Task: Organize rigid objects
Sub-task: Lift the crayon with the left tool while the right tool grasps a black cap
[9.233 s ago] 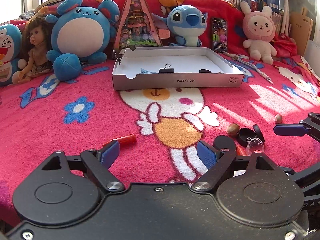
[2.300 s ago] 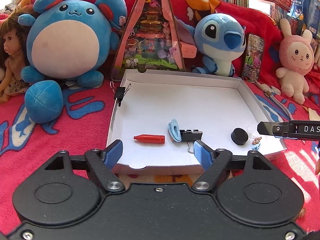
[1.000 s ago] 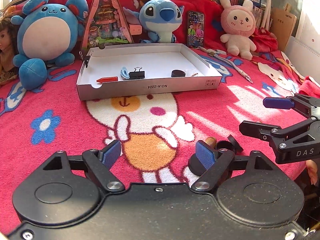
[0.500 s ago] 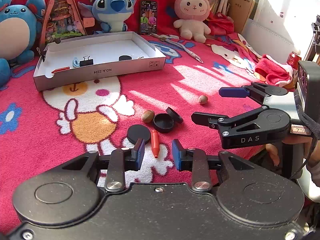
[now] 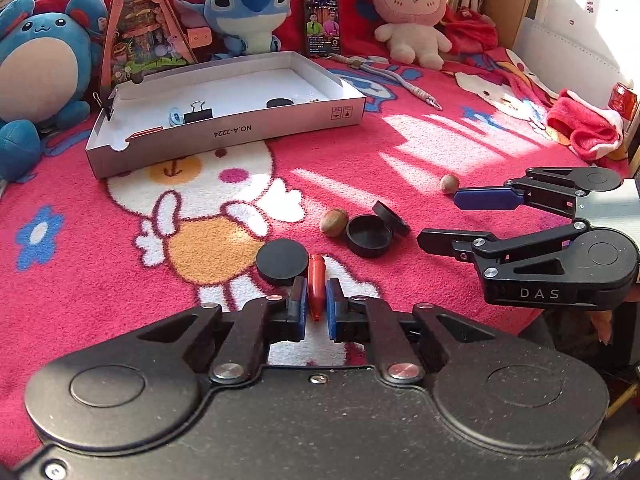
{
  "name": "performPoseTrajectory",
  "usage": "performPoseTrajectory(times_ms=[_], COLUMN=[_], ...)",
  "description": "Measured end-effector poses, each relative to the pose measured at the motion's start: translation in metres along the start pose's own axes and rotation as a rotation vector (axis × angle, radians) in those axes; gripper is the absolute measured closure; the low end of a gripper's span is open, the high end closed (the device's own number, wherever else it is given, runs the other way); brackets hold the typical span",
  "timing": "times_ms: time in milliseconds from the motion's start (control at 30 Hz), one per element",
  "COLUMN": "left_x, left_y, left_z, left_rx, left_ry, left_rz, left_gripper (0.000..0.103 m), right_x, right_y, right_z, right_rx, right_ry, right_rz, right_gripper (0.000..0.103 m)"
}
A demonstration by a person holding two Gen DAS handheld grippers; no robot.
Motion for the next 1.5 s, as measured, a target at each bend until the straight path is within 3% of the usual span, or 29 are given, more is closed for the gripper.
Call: performPoseTrajectory(times_ms=[433,733,900,933,1033,1233,1367,1500], left_x=[-0.004,-0.008,-0.007,-0.006,-0.003,-0.003,-0.006,-0.010], left_y=[-0.007,-0.007,-0.008,-0.007,-0.006,-0.004,-0.002,-0.002], left_z=[0.050,0.074,0.076,0.075,0.069,0.060,0.057,0.055], left_rx=[0.030,0.049,0.081,0.080,0.084,0.107,0.118,0.138], left_ry=[0.132,0.207,0.214,0.214,0.204,0.187,0.188,0.184], left_rz=[0.004,-0.001,-0.002,-0.005,-0.011,-0.020,-0.028,-0.030], left_gripper=[0.087,0.076,0.076,0.073,0.052,0.051,0.051,0.051], right_x=[-0.016,-0.019,-0.020,-0.020,-0.019,-0.019,-0.018,-0.022], right_y=[0.002,0.003,0.005,0.006,0.007,0.008,0.007,0.006], right_z=[-0.001,-0.005,-0.002,0.000,0.008,0.027,0.041,0.048], right_rx=[-0.017,-0.034,-0.056,-0.064,-0.082,-0.078,-0.087,-0.089], right_ry=[-0.012,-0.027,0.003,0.019,0.063,0.103,0.153,0.160], right_rz=[0.028,0.035,0.028,0.026,0.018,0.011,0.018,0.021], right_gripper=[0.038,0.037,0.037,0.037,0.037,0.038,0.049,0.050])
Point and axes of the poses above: each gripper's, at about its wrist camera, not at the fingertips, and x roughly against the way its jaws point, z to its left, y to its top, the point moved 10 cm from there along -x, roughly the way its jaws point, and after that the axes turned 11 degrees about y, right-handed, at the moved point
